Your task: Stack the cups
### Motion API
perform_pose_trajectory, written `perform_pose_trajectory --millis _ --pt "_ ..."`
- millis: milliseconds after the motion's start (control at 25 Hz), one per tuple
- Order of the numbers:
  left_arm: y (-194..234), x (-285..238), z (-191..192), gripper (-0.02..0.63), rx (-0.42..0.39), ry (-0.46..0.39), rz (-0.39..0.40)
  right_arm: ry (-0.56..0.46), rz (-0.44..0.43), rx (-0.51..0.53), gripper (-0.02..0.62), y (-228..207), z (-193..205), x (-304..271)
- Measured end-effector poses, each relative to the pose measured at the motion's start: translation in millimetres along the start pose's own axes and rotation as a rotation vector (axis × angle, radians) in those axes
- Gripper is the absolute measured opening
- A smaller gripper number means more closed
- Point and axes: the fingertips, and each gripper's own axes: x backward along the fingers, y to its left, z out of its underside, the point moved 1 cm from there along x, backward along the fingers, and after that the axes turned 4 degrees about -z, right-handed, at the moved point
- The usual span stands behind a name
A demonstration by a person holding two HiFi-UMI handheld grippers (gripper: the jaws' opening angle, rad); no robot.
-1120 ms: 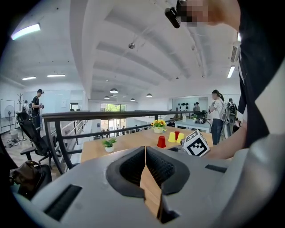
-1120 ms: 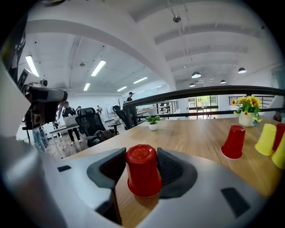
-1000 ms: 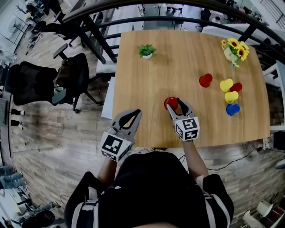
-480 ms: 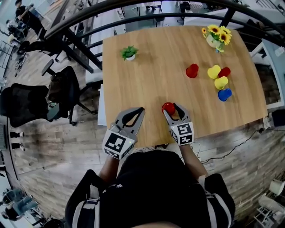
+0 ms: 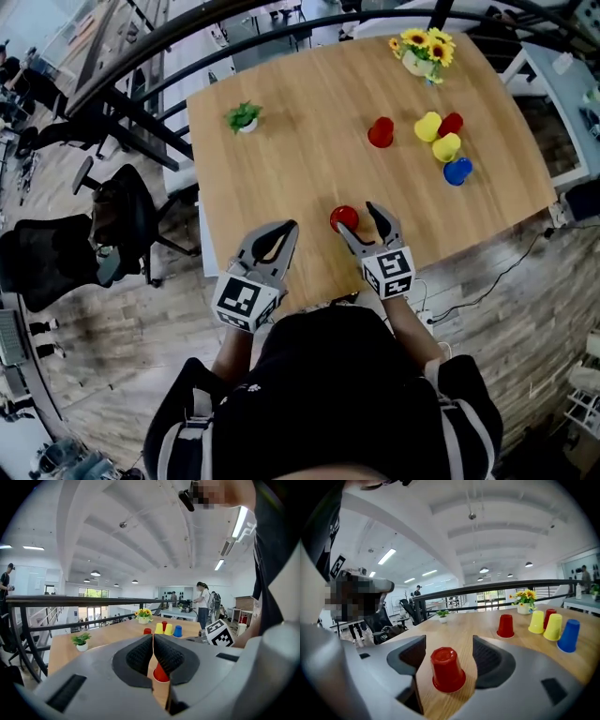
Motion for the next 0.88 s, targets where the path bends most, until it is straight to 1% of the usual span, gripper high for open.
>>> perform_pose_trajectory --millis 120,280,400,440,520,640,800,880 --pt "0.6 -9.0 -2.1 0.014 0.011 -0.022 0.037 -0.057 0.058 -0.027 0.311 -12.3 -20.8 20.4" --pt "-3.2 -23.3 -6.9 0.014 0.024 -0.057 0.09 -0.121 0.193 -0.063 0.31 -47.5 -43.7 54.1" --pt "-1.8 -31.4 -7.7 0.015 -0.019 -0.069 0.12 -0.144 0.292 -0.061 0.301 -70.9 -52.9 73.1" --pt "-0.3 -33.8 -7.4 0.015 -0.021 -0.073 0.132 -0.148 0.321 -0.062 0.298 -78.1 -54.0 77.7" --pt "4.9 -38.1 -7.8 0.014 0.006 -0.08 0.15 -0.16 0.366 -0.073 0.281 -91.8 -56.0 84.6" --pt "9.2 -42.5 -10.5 0.015 0.059 -0.081 0.13 -0.163 0.408 -0.083 0.281 -113.4 -59.0 97.7" --pt "5.3 -48.0 -14.4 0.015 0.105 -0.08 0.076 -0.149 0.444 -0.079 0.279 -150.1 -55.7 116.1" --pt "4.3 -53.8 -17.7 0.014 0.121 -0.082 0.033 -0.136 0.458 -0.077 0.279 -172.7 -52.8 122.5"
